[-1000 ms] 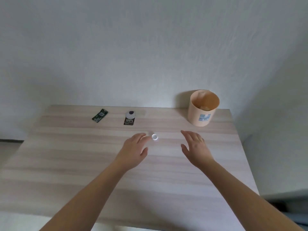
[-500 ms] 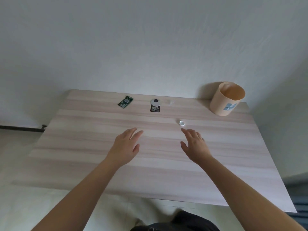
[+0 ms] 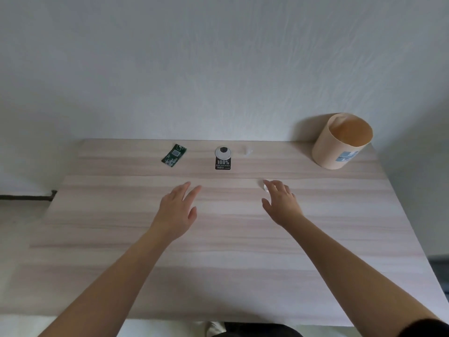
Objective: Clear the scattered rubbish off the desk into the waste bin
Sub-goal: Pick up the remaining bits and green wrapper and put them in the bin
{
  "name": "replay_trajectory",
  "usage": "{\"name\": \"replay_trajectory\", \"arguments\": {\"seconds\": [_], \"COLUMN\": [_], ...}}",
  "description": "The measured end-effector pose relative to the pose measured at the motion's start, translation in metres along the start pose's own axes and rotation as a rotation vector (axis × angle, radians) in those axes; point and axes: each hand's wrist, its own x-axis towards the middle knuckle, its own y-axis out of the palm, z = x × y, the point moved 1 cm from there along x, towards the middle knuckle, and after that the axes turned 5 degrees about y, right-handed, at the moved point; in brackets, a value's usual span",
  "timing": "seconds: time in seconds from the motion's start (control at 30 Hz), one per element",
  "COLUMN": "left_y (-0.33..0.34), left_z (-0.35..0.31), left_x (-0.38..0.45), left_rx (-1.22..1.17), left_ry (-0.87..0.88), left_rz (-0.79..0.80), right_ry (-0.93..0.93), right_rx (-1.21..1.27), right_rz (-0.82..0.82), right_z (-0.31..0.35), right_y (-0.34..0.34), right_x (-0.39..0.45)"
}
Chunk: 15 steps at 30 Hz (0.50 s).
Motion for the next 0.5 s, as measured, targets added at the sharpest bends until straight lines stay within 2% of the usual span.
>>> {"name": "replay_trajectory", "arguments": {"seconds": [0.33, 0.5], "left_y": [0.010, 0.021], "left_z": [0.055, 0.092], "left_x": [0.053, 0.089], "left_rx": [0.031, 0.054], "left_ry": [-0.029, -0.028], "left_rz": [0.052, 0.080], "right_ry": [0.183, 0.191], "right_rx": [-0.065, -0.143], "right_rz": [0.177, 0.110], "right_z": [-0.017, -0.017], "right_y": [0.041, 0.063], "right_x": [0.075, 0.098]}}
